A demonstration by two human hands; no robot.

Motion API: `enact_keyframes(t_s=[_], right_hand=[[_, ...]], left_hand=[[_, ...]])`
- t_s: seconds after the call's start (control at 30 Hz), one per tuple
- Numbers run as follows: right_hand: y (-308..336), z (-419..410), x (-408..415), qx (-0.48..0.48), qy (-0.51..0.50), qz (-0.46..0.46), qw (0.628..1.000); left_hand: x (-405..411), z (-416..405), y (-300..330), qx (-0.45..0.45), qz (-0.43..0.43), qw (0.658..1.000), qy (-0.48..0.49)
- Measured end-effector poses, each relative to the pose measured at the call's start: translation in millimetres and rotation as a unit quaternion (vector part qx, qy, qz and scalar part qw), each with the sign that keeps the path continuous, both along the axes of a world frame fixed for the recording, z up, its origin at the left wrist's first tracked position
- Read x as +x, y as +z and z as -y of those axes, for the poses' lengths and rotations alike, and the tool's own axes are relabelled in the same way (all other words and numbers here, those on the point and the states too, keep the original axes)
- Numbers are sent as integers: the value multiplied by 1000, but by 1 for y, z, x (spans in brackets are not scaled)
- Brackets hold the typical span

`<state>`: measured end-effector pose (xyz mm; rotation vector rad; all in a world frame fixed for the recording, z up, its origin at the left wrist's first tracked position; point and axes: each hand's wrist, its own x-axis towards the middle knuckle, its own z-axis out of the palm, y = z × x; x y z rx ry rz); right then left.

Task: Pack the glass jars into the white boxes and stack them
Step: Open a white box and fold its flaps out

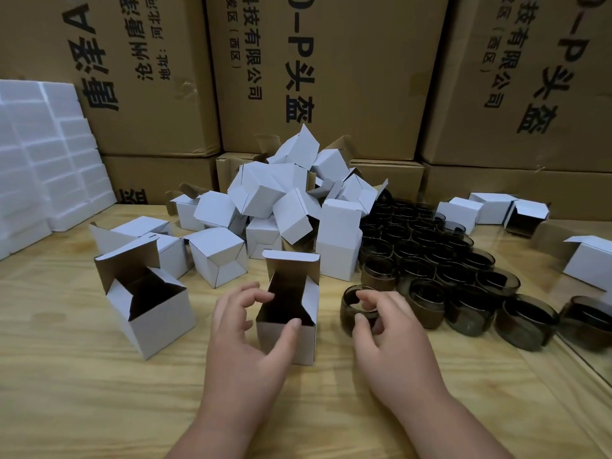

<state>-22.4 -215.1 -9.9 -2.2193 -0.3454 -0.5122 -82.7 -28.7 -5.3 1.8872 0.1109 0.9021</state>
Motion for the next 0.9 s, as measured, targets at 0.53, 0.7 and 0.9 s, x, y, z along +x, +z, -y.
enact_keyframes(t_s=[0.53, 0.7, 0.9], right_hand=[[-2, 1, 6, 69, -36, -11, 997], [17, -10, -9, 302, 75, 137, 941], [25, -31, -35, 227, 192, 236, 925]], left_hand=[[10, -10, -5, -60, -95, 985, -131], [10, 2, -7, -35, -96, 989, -108], [16, 10, -9, -21, -85, 989, -121]])
